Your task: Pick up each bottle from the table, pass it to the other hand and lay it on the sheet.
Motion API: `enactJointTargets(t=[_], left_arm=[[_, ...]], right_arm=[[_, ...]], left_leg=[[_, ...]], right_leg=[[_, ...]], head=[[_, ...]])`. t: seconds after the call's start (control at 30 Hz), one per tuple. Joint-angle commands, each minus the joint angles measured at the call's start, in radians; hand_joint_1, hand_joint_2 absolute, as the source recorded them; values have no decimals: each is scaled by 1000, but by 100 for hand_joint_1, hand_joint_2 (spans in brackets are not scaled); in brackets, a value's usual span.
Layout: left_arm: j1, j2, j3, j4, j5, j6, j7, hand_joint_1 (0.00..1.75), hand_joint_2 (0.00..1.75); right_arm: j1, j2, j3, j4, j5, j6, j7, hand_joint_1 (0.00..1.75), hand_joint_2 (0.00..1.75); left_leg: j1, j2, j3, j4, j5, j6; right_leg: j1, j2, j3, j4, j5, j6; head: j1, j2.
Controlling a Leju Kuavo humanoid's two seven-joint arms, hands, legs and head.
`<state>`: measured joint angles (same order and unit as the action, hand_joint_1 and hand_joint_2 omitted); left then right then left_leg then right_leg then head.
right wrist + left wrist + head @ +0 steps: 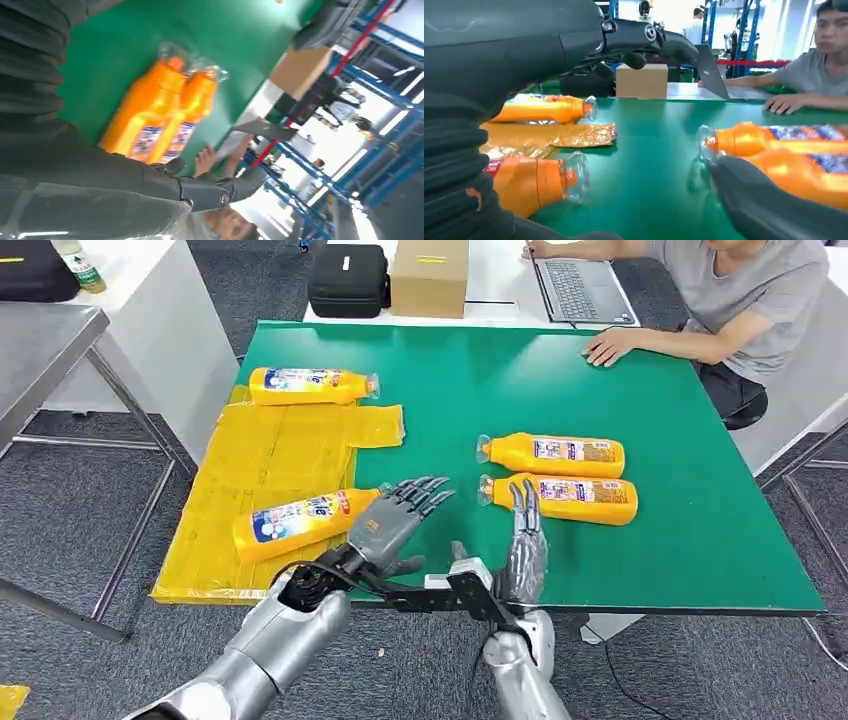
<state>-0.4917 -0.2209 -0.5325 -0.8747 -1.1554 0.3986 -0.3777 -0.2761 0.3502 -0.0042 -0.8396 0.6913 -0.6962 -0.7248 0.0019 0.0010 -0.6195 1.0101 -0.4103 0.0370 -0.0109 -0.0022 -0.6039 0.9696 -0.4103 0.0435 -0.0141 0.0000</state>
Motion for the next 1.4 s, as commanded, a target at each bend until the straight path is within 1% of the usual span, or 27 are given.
enactJointTargets(t=[0.03,0.23,0.3,0.4,0.47,0.53,0.57,0.63,0.67,0.73,0.77,0.83,0.87,0.93,0.97,1.0,1.03,1.07,1.1,1.13,1.17,1.2,1.23,1.27,1.3,1.33,1.4], left_arm=[[-42,-6,-115,-119,188,64,-123,0,175],[-28,-1,-139,-204,258,128,-178,0,175],[-27,4,-156,-236,269,140,-191,0,175],[-32,15,-194,-304,289,154,-185,0,175],[-35,11,-202,-325,292,169,-175,0,175],[-35,11,-202,-325,292,169,-175,0,175],[-35,11,-202,-325,292,169,-175,0,175],[-35,11,-202,-325,292,169,-175,0,175],[-35,11,-202,-325,292,169,-175,0,175],[-35,11,-202,-325,292,169,-175,0,175],[-35,11,-202,-325,292,169,-175,0,175],[-35,11,-202,-325,292,169,-175,0,175],[-34,13,-213,-328,331,182,-172,0,175],[-16,8,-212,-342,451,176,-210,0,175],[18,-8,-194,-363,627,130,-272,0,175],[31,-8,-187,-351,718,99,-305,0,175],[46,-9,-187,-366,784,113,-320,0,175],[48,-6,-193,-375,815,123,-320,0,175],[42,5,-206,-371,857,149,-320,0,175],[40,12,-203,-376,873,188,-320,0,175],[38,19,-204,-376,879,206,-320,0,175],[26,29,-197,-341,833,252,-320,0,175],[22,34,-191,-328,814,275,-320,0,175],[13,39,-179,-301,811,286,-320,0,175],[-7,47,-175,-243,775,298,-320,0,175],[-1,35,-112,-232,657,299,-320,0,175],[1,13,-56,-189,530,299,-320,0,175]], right_arm=[[-11,-38,-36,17,29,-2,27,0,175],[0,-39,-10,-20,32,-2,27,0,175],[4,-41,-2,-30,38,-2,27,0,175],[6,-38,-8,-47,53,-2,27,0,175],[4,-40,-9,-54,51,-2,27,0,175],[4,-40,-9,-54,51,-2,27,0,175],[4,-40,-9,-54,51,-2,27,0,175],[4,-40,-9,-54,51,-2,27,0,175],[4,-40,-9,-54,51,-2,27,0,175],[4,-40,-9,-54,51,-2,27,0,175],[4,-40,-9,-54,51,-2,27,0,175],[4,-40,-9,-54,51,-2,27,0,175],[9,-40,-5,-78,17,-2,27,0,175],[20,-42,-3,-112,-11,-2,27,0,175],[35,-44,-9,-151,-29,-2,27,0,175],[46,-45,-28,-178,-39,-2,27,0,175],[54,-51,-48,-199,-44,-2,27,0,175],[58,-53,-61,-207,-47,-2,27,0,175],[67,-60,-82,-223,-64,-2,27,0,175],[83,-69,-104,-249,-66,-2,27,0,175],[93,-76,-109,-263,-80,-2,27,0,175],[112,-87,-123,-294,-87,-2,27,0,175],[122,-93,-131,-311,-85,-2,27,0,175],[137,-100,-151,-347,-85,-2,27,0,175],[143,-110,-161,-369,-107,-2,27,0,175],[142,-113,-180,-393,-106,-2,27,0,175],[123,-111,-211,-418,-113,-2,27,0,175]], left_leg=[[1,-6,2,1,-1,-1],[0,-4,-1,1,0,-1],[0,-6,0,1,-1,-1],[1,-5,-1,2,0,-1],[1,-8,0,2,-1,-1],[1,-4,-1,1,0,-1],[1,-6,0,2,-1,-1],[1,-2,-1,2,0,-1],[1,-3,1,2,-1,-1],[1,0,-1,1,0,-1],[1,-3,1,2,-1,-1],[1,0,-1,1,0,-1],[1,-3,0,1,0,-1],[1,-1,-1,1,0,-1],[1,-3,0,1,-1,-1],[1,-2,0,1,0,-1],[0,0,1,0,0,-1],[0,-3,3,0,-1,-1],[1,-1,1,0,-1,-1],[0,-1,0,-1,0,0],[0,-8,2,-1,-1,-1],[-1,-14,-1,-1,0,0],[-1,-12,0,0,-2,0],[-1,-6,2,-1,-3,-1],[-3,-4,0,-2,-2,-1],[-3,-7,-2,-1,-2,-1],[-3,-10,-2,-1,-1,-1]], right_leg=[[1,-6,5,0,-3,-1],[0,-3,1,0,-1,-1],[0,-5,2,0,-2,-1],[1,-5,1,1,-2,-1],[1,-7,2,1,-3,-1],[1,-4,0,0,-1,-1],[1,-6,2,0,-2,-3],[1,-4,0,0,0,-3],[1,-5,2,0,-1,-3],[1,-2,-1,0,0,-3],[1,-5,2,1,-2,-4],[1,-2,-1,0,1,-3],[1,-4,1,0,-1,-4],[1,-3,0,0,0,-4],[1,-5,1,0,-1,-4],[1,-4,0,0,-1,-4],[1,-2,0,-1,0,-3],[0,-5,3,-1,-2,-4],[2,-3,2,-2,0,-3],[1,-2,0,-2,1,-3],[1,-9,5,-2,-2,-3],[-1,-12,4,-1,-3,-3],[0,-11,5,-1,-4,-4],[-1,-5,6,-1,-2,-4],[-2,-4,3,-1,0,-4],[-2,-5,1,-1,0,-4],[-2,-8,1,-1,-1,-4]], head=[[0,0],[0,0],[0,0],[0,0],[0,0],[0,0],[0,0],[1,0],[0,0],[0,0],[0,0],[0,0],[0,0],[0,0],[0,0],[0,0],[1,0],[-1,0],[3,0],[-10,0],[-8,0],[-3,0],[0,0],[-1,0],[-2,0],[-2,0],[-1,0]])
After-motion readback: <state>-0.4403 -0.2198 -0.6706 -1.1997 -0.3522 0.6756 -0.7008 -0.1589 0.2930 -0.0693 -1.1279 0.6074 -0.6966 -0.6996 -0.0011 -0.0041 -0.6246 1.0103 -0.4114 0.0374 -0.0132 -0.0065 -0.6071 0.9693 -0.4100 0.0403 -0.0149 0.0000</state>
